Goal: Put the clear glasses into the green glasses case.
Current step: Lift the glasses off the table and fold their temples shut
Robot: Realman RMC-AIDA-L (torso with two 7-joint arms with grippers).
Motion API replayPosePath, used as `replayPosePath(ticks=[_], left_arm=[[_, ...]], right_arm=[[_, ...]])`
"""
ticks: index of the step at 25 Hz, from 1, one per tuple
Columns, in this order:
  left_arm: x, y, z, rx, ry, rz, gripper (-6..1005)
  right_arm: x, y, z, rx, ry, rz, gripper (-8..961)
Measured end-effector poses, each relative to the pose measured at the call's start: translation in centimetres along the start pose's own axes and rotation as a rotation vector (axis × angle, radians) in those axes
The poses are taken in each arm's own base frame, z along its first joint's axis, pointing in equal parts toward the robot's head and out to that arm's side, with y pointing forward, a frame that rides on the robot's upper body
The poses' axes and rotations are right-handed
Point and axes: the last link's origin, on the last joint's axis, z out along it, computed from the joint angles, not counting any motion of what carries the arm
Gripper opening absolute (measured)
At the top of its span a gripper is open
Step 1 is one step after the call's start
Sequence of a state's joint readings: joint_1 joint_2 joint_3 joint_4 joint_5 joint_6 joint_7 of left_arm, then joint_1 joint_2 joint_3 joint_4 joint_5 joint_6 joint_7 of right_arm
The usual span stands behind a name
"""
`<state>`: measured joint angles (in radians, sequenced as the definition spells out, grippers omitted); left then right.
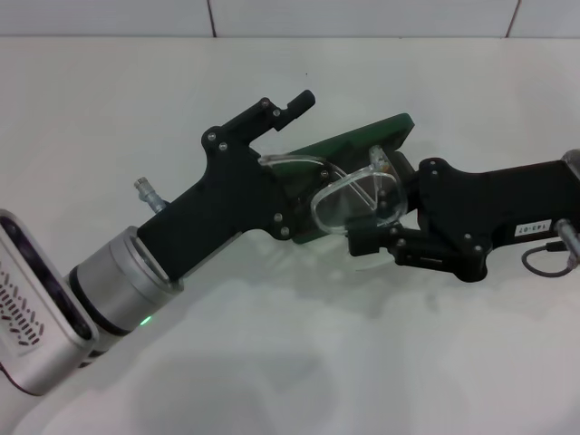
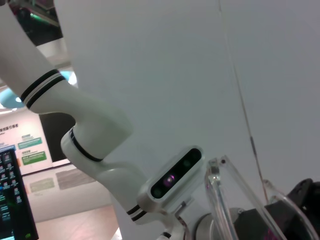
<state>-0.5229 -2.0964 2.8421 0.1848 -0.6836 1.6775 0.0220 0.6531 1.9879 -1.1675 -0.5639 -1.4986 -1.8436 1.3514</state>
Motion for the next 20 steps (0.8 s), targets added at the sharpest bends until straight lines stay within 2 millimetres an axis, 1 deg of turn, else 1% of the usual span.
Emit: replayPosePath(ticks=[7,20], left_arm=[[0.15,0.02,0.12,-0.015,0.012,0.004,520],[0.2,-0.36,0.44,-0.013,0.018,0.013,520]], right_arm=[[0.52,-0.28,-0.14,0.035,0.004,0.046,118],[0.79,-0.56,-0.02,0.036,0.061,0.036,117]])
